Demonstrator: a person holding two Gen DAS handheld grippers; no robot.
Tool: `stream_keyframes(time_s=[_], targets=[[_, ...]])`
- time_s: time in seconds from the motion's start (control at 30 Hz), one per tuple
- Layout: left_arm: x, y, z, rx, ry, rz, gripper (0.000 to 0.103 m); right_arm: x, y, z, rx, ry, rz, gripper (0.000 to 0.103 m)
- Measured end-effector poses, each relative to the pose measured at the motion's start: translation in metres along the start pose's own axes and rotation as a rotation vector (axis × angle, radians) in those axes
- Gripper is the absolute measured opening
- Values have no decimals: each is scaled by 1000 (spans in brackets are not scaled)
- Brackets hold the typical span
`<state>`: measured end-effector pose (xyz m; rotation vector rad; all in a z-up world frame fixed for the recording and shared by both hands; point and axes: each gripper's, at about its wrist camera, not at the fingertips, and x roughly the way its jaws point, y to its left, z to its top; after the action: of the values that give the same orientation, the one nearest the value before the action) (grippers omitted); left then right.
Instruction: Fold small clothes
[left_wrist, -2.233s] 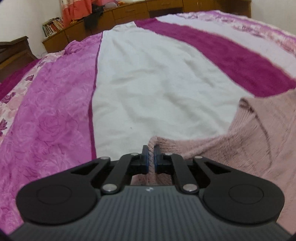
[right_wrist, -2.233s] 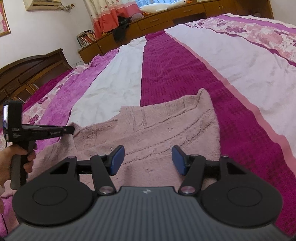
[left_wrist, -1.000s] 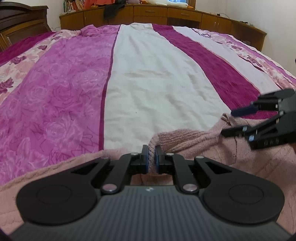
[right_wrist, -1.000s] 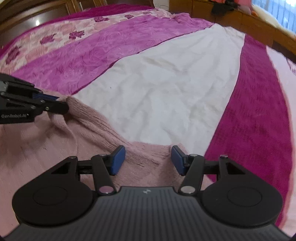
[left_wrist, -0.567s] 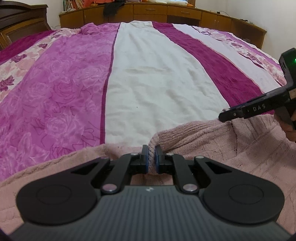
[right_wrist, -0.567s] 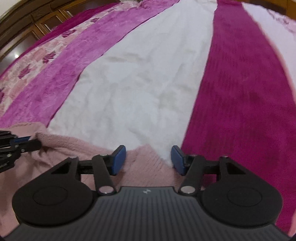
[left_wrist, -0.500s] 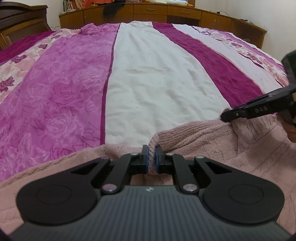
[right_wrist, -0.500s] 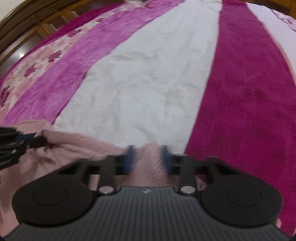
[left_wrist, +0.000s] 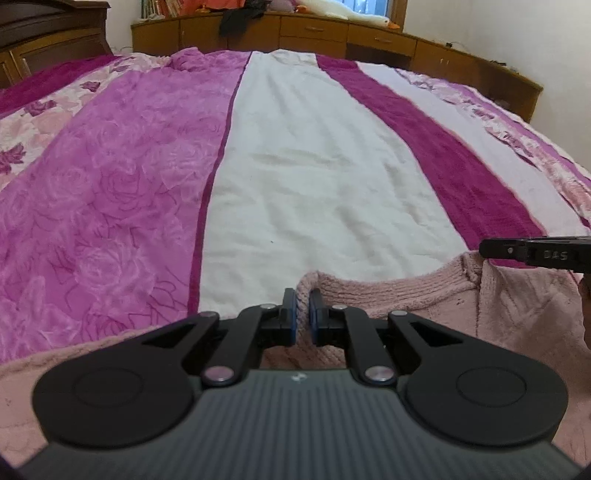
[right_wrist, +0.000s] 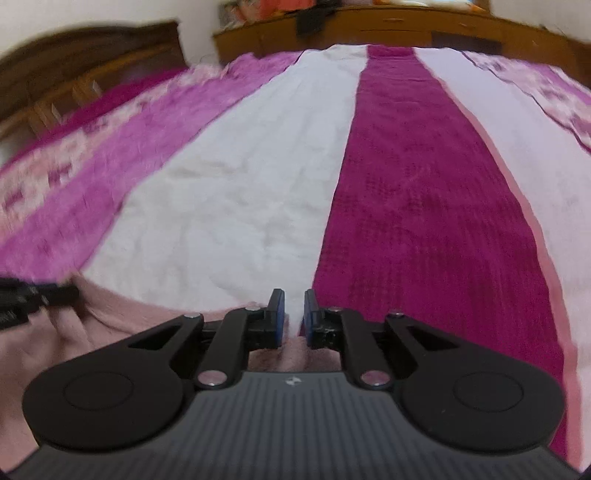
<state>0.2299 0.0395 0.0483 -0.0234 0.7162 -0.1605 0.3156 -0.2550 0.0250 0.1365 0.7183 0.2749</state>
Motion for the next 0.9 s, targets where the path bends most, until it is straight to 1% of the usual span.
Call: stream_keyframes(time_s=[0.07,0.1,0.13,0.17,0.2,0.23,0.3,0.37,0.43,0.5,0.53,0.57,0.6,0.63,0.7,0.77,0.8,0.9], targets=[[-6,4,-1,2,-7,-4,11,-14,-2,-6,40,-29,32,23],[-8,6,-1,-1,-5,-7,13,-24,-2,-10,53,-49,49,31],[-11,8,-1,-7,-8,-14,31,-30,-2,-12,57,-58,60,43],[-14,8,-1,-15,-19,-13,58,-36,-1,-15,58,-64,67,49],[-18,7,0,-21,-38,-5,69,-44,-1,-19,60,-73,72,57],[-23,6,0,-18,-71,2,79,-51,0,-22,59,-83,77,59],[-29,1,1,16,-106,-8,79,-60,2,-29,64,-87,90,59],[-32,-6,2,46,-100,-18,79,-66,3,-35,73,-82,99,60],[-32,-10,1,57,-92,-9,78,-69,4,-39,76,-75,107,60],[-30,-13,-2,77,-86,-2,75,-68,8,-42,60,-64,110,59],[-28,-14,-5,95,-84,-9,63,-65,10,-44,51,-60,105,59],[-26,-15,-7,108,-74,-15,47,-63,14,-46,34,-59,101,59],[-21,-16,-9,115,-51,-20,40,-60,16,-46,21,-54,99,58],[-15,-17,-11,113,-17,-28,31,-55,18,-47,12,-49,89,58],[-1,-16,-15,92,35,-63,29,-46,21,-48,18,-33,76,57],[13,-15,-18,77,84,-72,30,-33,20,-49,40,-6,76,57],[20,-13,-20,62,97,-63,32,-27,20,-51,49,12,73,57],[37,-3,-23,-2,122,-77,35,-12,23,-56,30,40,40,58]])
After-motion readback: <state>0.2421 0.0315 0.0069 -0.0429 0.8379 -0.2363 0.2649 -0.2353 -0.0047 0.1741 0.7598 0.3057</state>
